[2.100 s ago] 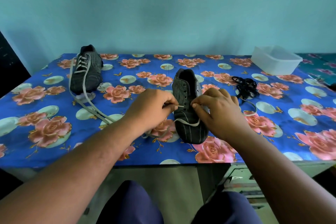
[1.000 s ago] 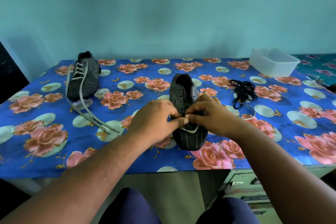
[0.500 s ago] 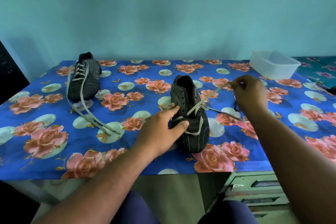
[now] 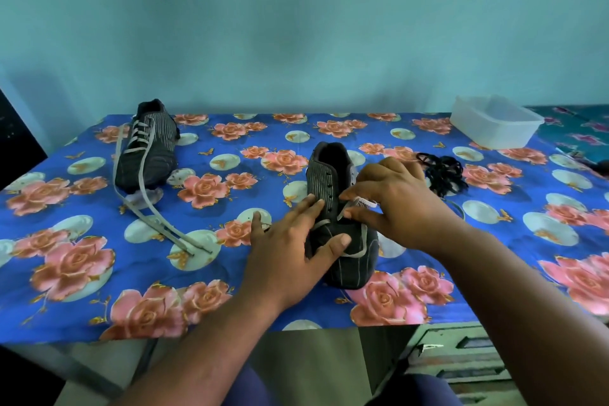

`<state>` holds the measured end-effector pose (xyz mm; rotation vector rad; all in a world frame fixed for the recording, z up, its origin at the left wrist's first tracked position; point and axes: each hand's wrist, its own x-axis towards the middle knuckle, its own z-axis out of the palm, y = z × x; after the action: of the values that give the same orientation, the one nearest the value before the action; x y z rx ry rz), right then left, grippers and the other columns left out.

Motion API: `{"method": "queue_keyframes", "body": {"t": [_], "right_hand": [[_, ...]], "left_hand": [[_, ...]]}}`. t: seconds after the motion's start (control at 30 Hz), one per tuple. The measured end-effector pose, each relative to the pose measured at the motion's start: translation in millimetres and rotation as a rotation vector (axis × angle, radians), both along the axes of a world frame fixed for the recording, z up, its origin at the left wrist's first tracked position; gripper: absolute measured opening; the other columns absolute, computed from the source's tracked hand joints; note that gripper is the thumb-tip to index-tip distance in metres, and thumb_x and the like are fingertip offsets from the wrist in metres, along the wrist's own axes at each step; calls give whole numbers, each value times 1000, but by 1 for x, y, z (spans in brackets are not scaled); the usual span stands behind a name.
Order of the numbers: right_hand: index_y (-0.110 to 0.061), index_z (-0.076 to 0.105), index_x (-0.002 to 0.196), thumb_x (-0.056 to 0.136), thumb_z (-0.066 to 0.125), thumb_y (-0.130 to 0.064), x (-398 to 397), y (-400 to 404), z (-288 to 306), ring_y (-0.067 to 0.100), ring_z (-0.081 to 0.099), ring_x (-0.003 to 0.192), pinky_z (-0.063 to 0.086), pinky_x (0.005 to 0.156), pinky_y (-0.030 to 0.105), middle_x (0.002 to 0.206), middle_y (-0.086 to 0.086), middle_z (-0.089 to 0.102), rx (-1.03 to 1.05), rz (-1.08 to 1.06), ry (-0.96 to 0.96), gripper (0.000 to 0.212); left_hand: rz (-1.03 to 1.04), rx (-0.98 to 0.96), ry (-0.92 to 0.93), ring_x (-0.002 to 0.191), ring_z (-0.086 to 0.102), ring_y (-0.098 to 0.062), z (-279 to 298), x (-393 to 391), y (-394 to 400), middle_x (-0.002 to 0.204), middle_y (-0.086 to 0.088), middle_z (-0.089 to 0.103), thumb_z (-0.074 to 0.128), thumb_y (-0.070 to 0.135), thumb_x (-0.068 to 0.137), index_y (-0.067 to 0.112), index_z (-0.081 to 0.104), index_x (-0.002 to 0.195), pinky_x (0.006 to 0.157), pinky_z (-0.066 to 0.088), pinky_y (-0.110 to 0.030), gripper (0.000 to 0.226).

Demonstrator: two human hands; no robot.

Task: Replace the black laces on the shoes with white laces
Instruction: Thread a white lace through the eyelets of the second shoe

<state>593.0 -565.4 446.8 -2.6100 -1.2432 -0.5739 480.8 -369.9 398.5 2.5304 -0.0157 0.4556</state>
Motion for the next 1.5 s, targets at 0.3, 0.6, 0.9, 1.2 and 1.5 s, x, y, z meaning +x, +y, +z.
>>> {"method": "queue_keyframes", "body": {"t": [0.3, 0.6, 0.9, 1.2, 1.5], "right_hand": [[-37, 71, 96, 93, 60, -45, 12, 7, 30, 17, 51, 99, 37, 83, 40, 95, -14, 58, 36, 48, 50, 14], [-17, 67, 108, 100, 56, -34, 87, -46, -9, 39, 59, 101, 47, 84, 46, 111, 13, 65, 350, -768, 137, 22], [-37, 70, 124, 95, 50, -58, 16, -13, -7, 21, 55, 102, 43, 87, 44, 107, -5, 60, 35, 79, -61, 41], [-34, 74, 91, 93, 71, -38, 38, -9, 14, 8, 59, 87, 46, 78, 35, 90, -15, 65, 259, 158, 264, 5], [-24, 72, 103, 99, 62, -34, 84, -21, 13, 32, 63, 91, 50, 75, 39, 108, 6, 67, 406, -656, 114, 15]], "left_hand": [[1, 67, 32, 152, 22, -3, -2, 0, 0, 166, 19, 22, 2, 100, 69, 38, 31, 157, 122, -4, -61, 111], [1, -1, 29, 151, 22, -2, -5, 2, 1, 163, 25, 24, 13, 103, 68, 44, 34, 153, 124, 2, -59, 106], [-3, -15, 11, 150, 28, -3, -5, 2, 1, 163, 23, 27, 14, 101, 71, 41, 37, 152, 123, 7, -60, 103], [-7, -14, 11, 149, 29, -6, -3, 2, 0, 163, 20, 28, 16, 101, 70, 39, 38, 152, 123, 7, -59, 106], [-2, -45, 13, 148, 29, -2, -4, 3, 2, 161, 25, 29, 26, 104, 66, 43, 40, 150, 123, 9, -59, 105]]}}
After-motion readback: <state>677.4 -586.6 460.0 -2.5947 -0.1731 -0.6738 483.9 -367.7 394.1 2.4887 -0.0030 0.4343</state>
